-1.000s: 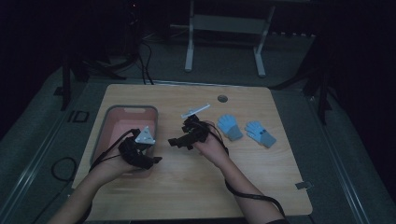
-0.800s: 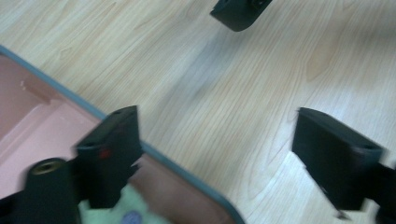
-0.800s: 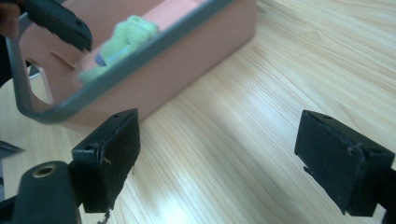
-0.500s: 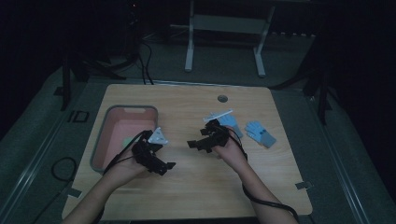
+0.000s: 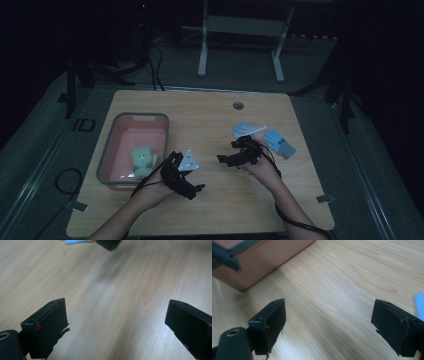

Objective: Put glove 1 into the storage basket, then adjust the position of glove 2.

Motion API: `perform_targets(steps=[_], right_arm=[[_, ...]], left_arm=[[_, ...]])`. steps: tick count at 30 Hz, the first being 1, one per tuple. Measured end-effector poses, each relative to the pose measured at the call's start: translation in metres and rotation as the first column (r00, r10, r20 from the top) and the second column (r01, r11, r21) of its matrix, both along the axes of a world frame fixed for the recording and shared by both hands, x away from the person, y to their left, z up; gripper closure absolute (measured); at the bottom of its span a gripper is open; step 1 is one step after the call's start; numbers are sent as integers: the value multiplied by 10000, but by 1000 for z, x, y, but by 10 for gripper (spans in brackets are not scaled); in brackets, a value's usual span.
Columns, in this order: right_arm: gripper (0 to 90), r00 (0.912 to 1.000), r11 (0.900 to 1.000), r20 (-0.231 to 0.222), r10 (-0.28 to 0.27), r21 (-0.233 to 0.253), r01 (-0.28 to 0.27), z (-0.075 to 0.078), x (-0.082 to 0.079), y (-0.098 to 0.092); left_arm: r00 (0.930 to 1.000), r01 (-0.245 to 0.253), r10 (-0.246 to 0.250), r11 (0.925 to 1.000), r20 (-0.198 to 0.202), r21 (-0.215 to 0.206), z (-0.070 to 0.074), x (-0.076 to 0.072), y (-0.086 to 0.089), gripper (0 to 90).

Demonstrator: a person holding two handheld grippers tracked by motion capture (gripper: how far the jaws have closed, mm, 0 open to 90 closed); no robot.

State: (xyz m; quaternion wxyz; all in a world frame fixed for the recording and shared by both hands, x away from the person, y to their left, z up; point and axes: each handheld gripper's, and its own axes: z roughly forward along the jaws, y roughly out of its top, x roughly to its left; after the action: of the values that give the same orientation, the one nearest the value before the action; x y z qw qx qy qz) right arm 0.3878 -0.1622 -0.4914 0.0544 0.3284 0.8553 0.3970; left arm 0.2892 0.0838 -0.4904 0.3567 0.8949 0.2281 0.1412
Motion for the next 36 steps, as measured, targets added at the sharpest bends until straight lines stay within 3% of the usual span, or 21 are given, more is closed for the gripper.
perform_targets(steps=[4,8,9,10,11,15,17,18,19,20,21,22,27,30,33,36], right_arm=[[122,9998,9989,-7,-201,430,201,-2,0,-17],[145,9993,9990,206,-299,344,292,-2,1,-28],[213,9978,9990,486,-440,106,435,0,4,-36],[213,9978,9990,486,-440,106,435,0,4,-36],[277,9953,9973,634,-736,-16,738,1,8,-44],[406,9903,9931,753,-1166,-55,1173,2,20,-60],[497,9853,9885,909,-1446,-317,1480,3,27,-68],[497,9853,9885,909,-1446,-317,1480,3,27,-68],[564,9817,9836,735,-1755,-301,1781,3,35,-74],[564,9790,9805,686,-1920,-286,1943,3,38,-77],[564,9790,9805,686,-1920,-286,1943,3,38,-77],[604,9753,9765,659,-2108,-323,2132,2,46,-82],[647,9678,9676,827,-2379,-668,2436,-5,65,-87],[642,9717,9704,892,-2186,-854,2261,-10,76,-85],[599,9769,9741,957,-1911,-1041,2007,-17,85,-81],[583,9817,9806,730,-1759,-748,1813,-22,92,-79]], left_arm=[[10000,-94,93,9998,-34,-177,-9,-3,-3,46],[9998,-206,203,9984,-58,-526,-18,-5,-3,46],[9997,-199,190,9974,-141,-689,-23,-6,-3,46],[9997,-199,190,9974,-141,-689,-23,-6,-3,46],[9995,-165,143,9969,-293,-768,-28,-8,-3,46],[9996,-150,131,9970,-253,-759,-37,-12,-4,46],[9998,-144,131,9970,-175,-761,-40,-14,-5,46],[9998,-144,131,9970,-175,-761,-40,-14,-5,46],[9998,-54,38,9955,-172,-943,-42,-17,-6,46],[9998,54,-79,9928,-205,-1198,-44,-18,-6,46],[9998,54,-79,9928,-205,-1198,-44,-18,-6,46],[9997,27,-61,9881,-220,-1540,-46,-19,-6,46],[10000,-49,44,9884,-36,-1519,-48,-20,-6,46],[10000,-31,39,9918,62,-1278,-50,-21,-7,46],[9999,-63,75,9900,78,-1408,-51,-21,-5,46],[10000,47,-41,9865,36,-1636,-52,-22,-3,46]])
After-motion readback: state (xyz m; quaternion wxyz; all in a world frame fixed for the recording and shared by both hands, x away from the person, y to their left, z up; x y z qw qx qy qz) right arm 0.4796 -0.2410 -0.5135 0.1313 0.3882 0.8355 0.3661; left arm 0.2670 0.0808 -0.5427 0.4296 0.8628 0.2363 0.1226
